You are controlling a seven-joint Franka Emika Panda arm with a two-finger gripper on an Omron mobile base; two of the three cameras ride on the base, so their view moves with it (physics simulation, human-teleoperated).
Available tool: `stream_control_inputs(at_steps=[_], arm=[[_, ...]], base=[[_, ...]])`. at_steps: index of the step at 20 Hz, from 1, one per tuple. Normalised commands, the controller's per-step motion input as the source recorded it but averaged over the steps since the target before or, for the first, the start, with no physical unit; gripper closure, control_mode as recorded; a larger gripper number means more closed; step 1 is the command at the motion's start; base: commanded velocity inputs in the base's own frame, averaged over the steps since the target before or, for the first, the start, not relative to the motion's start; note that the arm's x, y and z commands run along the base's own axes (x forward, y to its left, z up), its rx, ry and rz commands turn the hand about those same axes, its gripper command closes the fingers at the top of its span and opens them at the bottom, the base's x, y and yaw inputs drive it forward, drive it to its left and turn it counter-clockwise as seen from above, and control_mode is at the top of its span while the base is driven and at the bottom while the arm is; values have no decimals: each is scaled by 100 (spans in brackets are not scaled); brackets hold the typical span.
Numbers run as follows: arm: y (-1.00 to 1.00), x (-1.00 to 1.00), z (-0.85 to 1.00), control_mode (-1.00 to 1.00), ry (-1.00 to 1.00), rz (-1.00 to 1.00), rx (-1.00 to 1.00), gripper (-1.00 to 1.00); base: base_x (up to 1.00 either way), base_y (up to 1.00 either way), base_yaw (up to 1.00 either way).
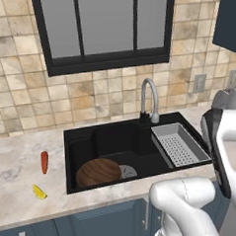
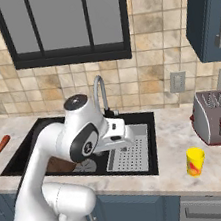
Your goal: Remove the carrot and lemon wedge from the sink. Then move the bowl and cup from the counter to the sink for washing.
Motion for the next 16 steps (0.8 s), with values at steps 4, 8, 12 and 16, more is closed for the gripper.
stream_control_inputs(at_steps=[4,8,12,16], arm=[[-36,-8,10,-100,3,3,1,-100],[-38,-8,6,-100,4,2,1,-100],[-35,-5,3,-100,4,3,2,-100],[-33,-1,5,-100,6,0,0,-100]], base=[[0,0,0],[0,0,0],[0,0,0],[0,0,0]])
